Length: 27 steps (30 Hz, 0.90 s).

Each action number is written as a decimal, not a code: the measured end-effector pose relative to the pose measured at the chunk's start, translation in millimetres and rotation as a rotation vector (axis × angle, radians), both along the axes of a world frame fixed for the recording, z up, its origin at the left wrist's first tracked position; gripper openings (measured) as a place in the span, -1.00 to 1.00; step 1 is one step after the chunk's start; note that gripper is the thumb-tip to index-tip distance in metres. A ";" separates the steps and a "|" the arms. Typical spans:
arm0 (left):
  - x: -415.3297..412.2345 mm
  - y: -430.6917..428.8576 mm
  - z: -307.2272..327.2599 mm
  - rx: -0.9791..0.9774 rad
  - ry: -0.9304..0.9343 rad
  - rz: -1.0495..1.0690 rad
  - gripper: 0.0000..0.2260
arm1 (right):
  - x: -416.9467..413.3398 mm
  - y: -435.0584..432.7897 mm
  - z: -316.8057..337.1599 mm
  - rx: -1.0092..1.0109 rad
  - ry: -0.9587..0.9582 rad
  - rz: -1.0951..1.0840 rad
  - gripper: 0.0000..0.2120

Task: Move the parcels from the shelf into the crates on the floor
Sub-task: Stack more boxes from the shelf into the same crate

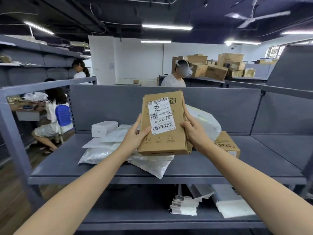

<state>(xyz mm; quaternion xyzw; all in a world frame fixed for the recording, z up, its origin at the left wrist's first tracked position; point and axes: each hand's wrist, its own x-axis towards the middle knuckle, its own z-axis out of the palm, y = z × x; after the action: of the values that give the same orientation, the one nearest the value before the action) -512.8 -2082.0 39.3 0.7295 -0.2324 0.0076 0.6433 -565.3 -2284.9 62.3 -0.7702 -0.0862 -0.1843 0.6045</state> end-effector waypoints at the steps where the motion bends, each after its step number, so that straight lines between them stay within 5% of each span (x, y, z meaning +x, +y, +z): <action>1: 0.1 0.4 -2.4 -0.022 -0.006 -0.001 -0.42 | -0.5 -1.2 -2.3 0.021 0.017 0.018 -0.39; 4: 1.5 5.3 -2.3 -0.019 -0.048 0.014 -0.43 | -3.2 -7.3 -7.0 -0.064 0.005 0.007 -0.37; 9: 5.8 26.9 10.6 0.427 -0.398 -0.118 -0.41 | -5.7 -28.1 7.9 -0.640 -0.249 -0.313 -0.16; 11: 7.3 29.4 9.1 0.675 -0.554 -0.157 -0.39 | -7.4 -29.4 19.6 -0.866 -0.347 -0.260 -0.25; 14: 4.4 25.4 3.0 0.750 -0.608 -0.205 -0.39 | -15.2 -20.6 29.8 -1.068 -0.112 -0.022 -0.40; 20: 0.1 24.8 4.6 0.718 -0.550 -0.237 -0.52 | -16.5 -18.2 17.8 -1.031 0.242 0.271 -0.47; 24: 0.8 24.2 8.2 0.771 -0.643 -0.191 -0.60 | -11.3 -21.3 2.0 -1.048 0.103 0.207 -0.55; 27: 7.2 23.8 1.9 0.701 -0.901 0.168 -0.53 | -11.3 -25.7 -13.6 -0.938 0.037 0.081 -0.57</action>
<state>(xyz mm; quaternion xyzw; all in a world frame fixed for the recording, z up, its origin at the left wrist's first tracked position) -505.5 -2058.2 41.3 0.8396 -0.4136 0.2912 0.1980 -576.6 -2310.6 48.7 -0.9593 -0.1792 -0.0881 0.1995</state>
